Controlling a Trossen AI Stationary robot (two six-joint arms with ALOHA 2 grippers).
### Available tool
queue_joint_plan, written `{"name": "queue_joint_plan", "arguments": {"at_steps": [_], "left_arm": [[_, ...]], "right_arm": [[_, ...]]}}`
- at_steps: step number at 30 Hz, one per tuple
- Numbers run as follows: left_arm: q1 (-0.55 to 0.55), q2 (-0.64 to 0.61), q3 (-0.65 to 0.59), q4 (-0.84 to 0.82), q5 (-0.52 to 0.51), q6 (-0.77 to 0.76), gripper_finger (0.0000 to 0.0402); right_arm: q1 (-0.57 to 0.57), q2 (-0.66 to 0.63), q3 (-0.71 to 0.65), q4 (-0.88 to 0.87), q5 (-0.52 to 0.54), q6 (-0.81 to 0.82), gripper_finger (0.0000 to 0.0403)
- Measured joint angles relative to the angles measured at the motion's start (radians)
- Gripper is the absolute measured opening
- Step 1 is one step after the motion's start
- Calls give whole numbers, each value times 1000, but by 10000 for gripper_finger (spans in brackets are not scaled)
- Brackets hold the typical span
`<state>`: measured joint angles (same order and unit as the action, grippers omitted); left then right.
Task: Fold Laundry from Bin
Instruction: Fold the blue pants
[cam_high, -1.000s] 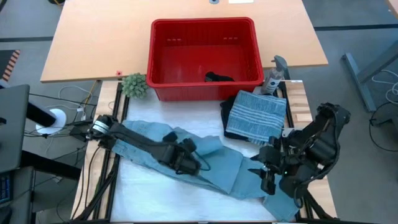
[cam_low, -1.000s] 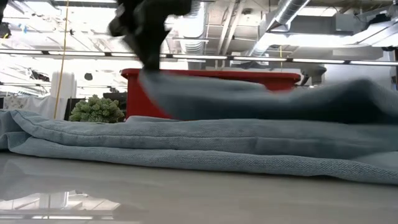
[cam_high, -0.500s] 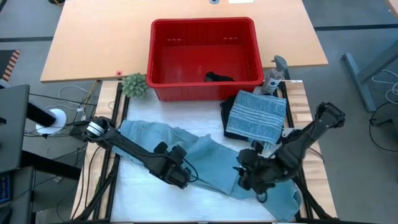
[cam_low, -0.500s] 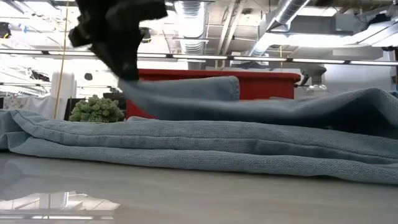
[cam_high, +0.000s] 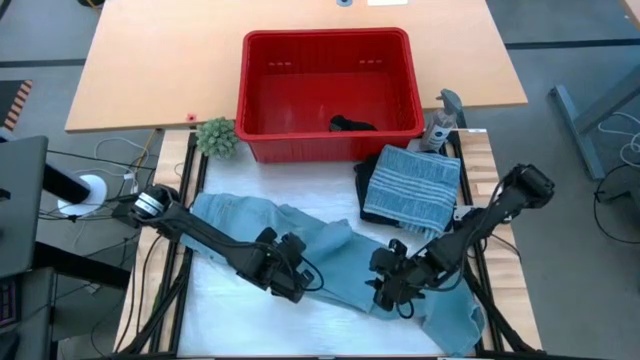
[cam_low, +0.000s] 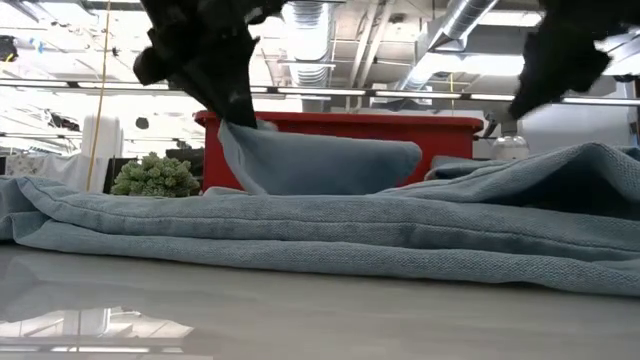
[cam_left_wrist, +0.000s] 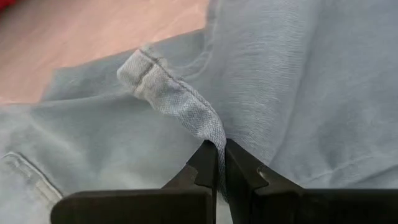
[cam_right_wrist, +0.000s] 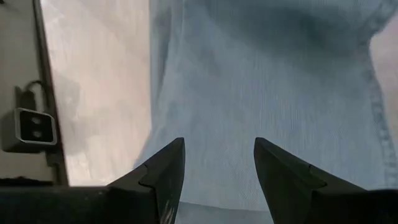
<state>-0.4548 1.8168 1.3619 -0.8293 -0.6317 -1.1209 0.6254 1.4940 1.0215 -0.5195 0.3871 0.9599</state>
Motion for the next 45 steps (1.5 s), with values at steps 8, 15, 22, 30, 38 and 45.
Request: {"name": "queue_joint_plan", "arguments": {"at_steps": [8,15,22,30,38,45], "left_arm": [[-1,0,-32,8,25,-22,0],[0,0,-26,5,26,-23,0],[8,0,37,4,25,32,0],[10,0,75,-1,18,69,0],[-47,0,154,-289,-234,-16,0],[-103,1,84,-396,-85,-231,5]], "right_arm": [[-29,0,-187,262,-22,36,217],[-65,0,-265,318,-25,43,217],[-59,7,-292,320,-29,51,217],[-59,136,-302,367,-133,76,192],[-49,172,-293,396,-141,79,160],[-50,173,-294,385,-154,79,143]]}}
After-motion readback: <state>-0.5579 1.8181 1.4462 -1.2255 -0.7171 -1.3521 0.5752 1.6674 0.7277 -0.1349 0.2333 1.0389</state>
